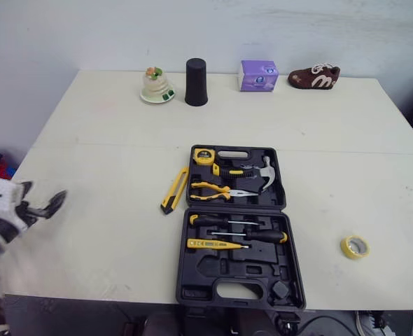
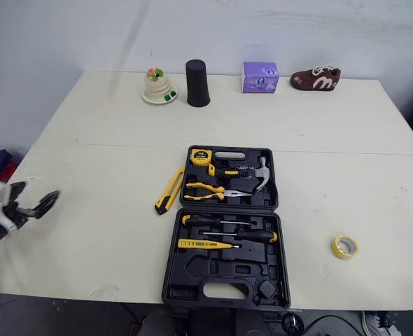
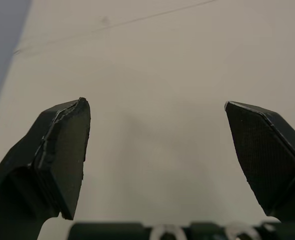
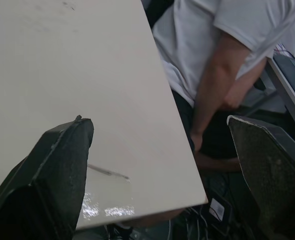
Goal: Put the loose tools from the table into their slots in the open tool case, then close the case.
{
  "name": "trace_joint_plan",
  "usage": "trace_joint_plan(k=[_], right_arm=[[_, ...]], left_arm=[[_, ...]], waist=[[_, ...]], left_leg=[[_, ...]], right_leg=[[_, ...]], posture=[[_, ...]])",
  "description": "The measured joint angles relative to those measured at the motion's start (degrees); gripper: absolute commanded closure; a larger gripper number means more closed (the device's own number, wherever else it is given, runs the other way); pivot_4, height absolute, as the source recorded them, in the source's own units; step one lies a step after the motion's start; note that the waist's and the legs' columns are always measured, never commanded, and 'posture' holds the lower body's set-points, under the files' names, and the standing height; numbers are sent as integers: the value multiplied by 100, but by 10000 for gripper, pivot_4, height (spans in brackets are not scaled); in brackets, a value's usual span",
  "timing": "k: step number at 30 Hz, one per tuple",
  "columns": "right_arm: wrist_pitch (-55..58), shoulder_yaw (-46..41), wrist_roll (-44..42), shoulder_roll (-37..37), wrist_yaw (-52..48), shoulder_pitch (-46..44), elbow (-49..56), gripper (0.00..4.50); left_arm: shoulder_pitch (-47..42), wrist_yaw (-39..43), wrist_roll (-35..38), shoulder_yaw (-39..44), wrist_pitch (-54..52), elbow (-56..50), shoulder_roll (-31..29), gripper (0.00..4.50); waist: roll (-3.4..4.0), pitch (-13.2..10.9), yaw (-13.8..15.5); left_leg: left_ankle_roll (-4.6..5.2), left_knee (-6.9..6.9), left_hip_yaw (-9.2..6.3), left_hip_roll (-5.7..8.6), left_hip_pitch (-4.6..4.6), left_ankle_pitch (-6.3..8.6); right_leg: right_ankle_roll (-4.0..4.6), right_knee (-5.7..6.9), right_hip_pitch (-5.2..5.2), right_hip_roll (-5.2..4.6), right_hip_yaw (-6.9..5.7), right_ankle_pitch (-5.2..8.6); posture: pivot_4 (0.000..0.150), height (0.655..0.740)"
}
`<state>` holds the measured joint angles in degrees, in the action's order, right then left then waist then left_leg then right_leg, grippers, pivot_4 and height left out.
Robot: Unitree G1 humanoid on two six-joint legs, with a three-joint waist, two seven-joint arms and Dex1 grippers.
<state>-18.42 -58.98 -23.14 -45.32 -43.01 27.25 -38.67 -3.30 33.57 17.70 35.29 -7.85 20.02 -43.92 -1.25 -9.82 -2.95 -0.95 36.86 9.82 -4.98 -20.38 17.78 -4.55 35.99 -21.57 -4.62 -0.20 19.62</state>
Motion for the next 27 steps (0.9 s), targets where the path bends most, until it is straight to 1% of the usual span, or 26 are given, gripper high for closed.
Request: trace_joint_plan(k=[2, 4, 8, 9, 10, 11, 14, 15, 18, 20, 24, 26, 27], right_arm=[[65, 0, -16, -43, 128, -44, -40, 0], [83, 32, -22, -125, 140, -181, -53, 0], [70, 278, -22, -244, 73, -470, 18, 0], [119, 408, -103, -236, -118, -587, 198, 0], [185, 515, -205, -217, -291, -672, 420, 0], [330, 644, -410, -174, -527, -809, 773, 0], [765, 978, -790, -165, -915, -995, 1693, 0], [910, 1098, -850, -165, -975, -1038, 1972, 0], [1291, 1651, -983, -166, -1171, -1160, 2986, 0], [1481, 1969, -1096, -166, -1342, -1241, 3648, 0], [1801, 2571, -1253, -165, -1504, -1431, 4785, 0], [1873, 2889, -1237, -154, -1534, -1575, 5086, 0], [1916, 3013, -1215, -124, -1519, -1643, 5169, 0]], left_arm=[[23, -200, 62, 242, -248, 126, -4, 301], [1, -269, 115, 250, -424, 104, -4, 301], [-101, -139, 109, -108, -579, -220, -6, 301], [-114, 20, 119, -288, -656, -488, -7, 301], [-168, 141, 130, -453, -685, -695, -7, 301], [-248, 263, 132, -660, -707, -967, -18, 301], [-402, 497, 83, -1199, -758, -1577, -68, 301], [-412, 581, 76, -1337, -824, -1722, -111, 301], [-423, 907, 79, -1896, -1188, -2276, -212, 301], [-497, 1021, 87, -2288, -1559, -2658, -239, 301], [-938, 934, 106, -2710, -2594, -3039, -287, 301], [-1232, 749, 160, -2914, -3177, -3267, -134, 301], [-1349, 612, 229, -2994, -3534, -3386, 9, 301]], waist=[[-1, -1, -21], [-1, -1, -36], [-2, -1, -39], [-2, -1, -45], [-1, -1, -44], [1, -2, -41], [16, 0, -45], [17, 0, -46], [18, -2, -39], [23, -7, -10], [20, -8, 52], [22, -9, 114], [22, -9, 145]], left_leg=[[6, 1, -1, -1, 0, 3], [11, 2, 1, 0, 4, 2], [9, 2, 3, 1, 5, -7], [6, 2, 3, 1, 5, -9], [4, 2, 4, 1, 4, -9], [3, 1, 5, 1, 4, -10], [-6, -14, 16, 2, 6, -15], [-24, -27, 19, 2, 6, -26], [-26, -59, 22, 6, 5, -33], [-3, -64, 24, 8, -2, -47], [-3, -51, 25, 21, -37, -48], [3, -16, 25, 27, -86, -50], [6, 17, 24, 21, -96, -50]], right_leg=[[0, 0, 0, 0, 0, 0], [1, 0, 4, 0, 1, 0], [3, 0, 6, 2, 2, -1], [-7, 1, 6, 6, 3, -7], [-37, 2, 6, 6, 4, -23], [-44, 1, 6, 10, 5, -27], [-47, -6, 2, 17, 20, -28], [-45, -10, -3, 19, 23, -27], [-44, -27, -15, 24, 27, -25], [-47, -32, -25, 30, 30, -21], [-48, -24, -60, 51, 33, -21], [-51, 0, -102, 77, 37, -22], [-53, 4, -101, 89, 40, -24]], posture=[[1500, 7400], [1500, 7400], [1500, 7400], [1500, 7400], [1500, 7400], [1500, 7400], [1500, 7400], [1500, 7400], [1500, 7400], [1500, 7400], [1500, 7400], [1500, 7400], [1500, 7400]])
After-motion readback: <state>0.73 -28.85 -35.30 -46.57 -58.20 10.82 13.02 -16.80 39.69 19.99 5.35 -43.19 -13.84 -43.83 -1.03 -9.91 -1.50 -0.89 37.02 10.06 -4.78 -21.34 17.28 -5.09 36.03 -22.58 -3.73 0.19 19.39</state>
